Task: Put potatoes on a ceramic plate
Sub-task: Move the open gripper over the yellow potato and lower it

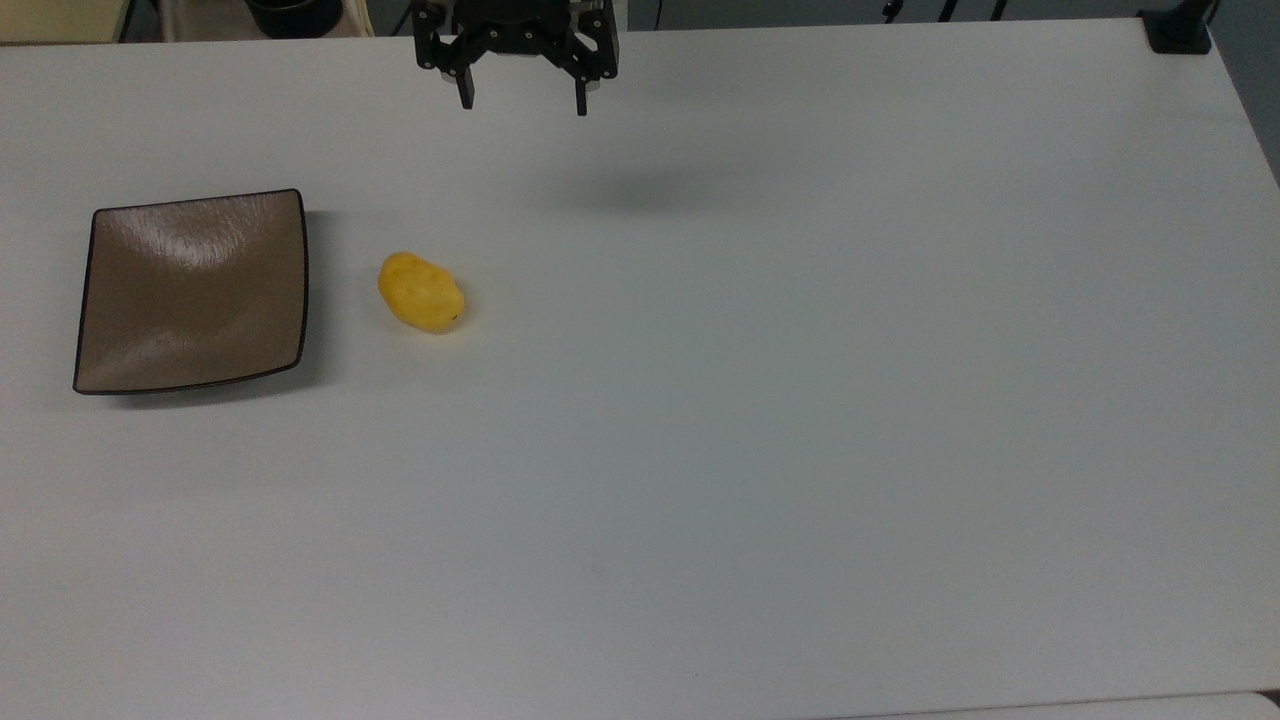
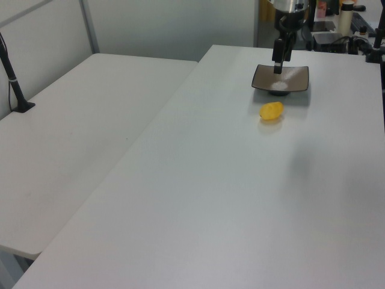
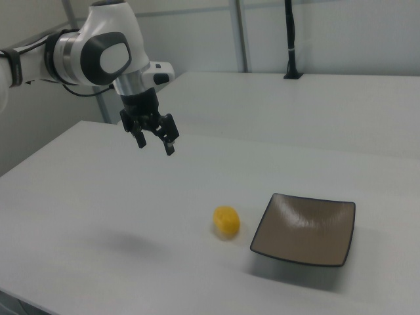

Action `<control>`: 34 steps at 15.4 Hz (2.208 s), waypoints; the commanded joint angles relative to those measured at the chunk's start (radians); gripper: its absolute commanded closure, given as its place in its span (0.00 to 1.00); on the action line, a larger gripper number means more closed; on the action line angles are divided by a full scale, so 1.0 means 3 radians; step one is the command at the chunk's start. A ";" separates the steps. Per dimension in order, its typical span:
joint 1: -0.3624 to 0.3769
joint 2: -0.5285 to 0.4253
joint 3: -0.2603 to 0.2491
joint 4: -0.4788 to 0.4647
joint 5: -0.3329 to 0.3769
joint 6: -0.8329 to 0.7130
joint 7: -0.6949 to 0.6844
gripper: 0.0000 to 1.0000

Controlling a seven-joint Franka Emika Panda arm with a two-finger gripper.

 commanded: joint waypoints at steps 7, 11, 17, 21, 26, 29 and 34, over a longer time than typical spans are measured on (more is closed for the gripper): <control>0.0013 -0.0103 0.0035 -0.0090 0.0076 -0.0045 -0.0058 0.00; 0.0002 -0.0072 0.0035 -0.0090 0.0071 0.0148 -0.0059 0.00; -0.0028 0.0071 0.0030 -0.0095 0.0015 0.0537 0.0013 0.00; -0.0120 0.0194 0.0025 -0.0116 -0.0205 0.0788 -0.0048 0.00; -0.0177 0.0408 0.0004 -0.0121 -0.0225 0.0962 -0.0956 0.00; -0.0197 0.0531 0.0004 -0.0141 -0.0301 0.0962 -0.1529 0.00; -0.0243 0.0720 -0.0001 -0.0152 -0.0716 0.0972 -0.2185 0.00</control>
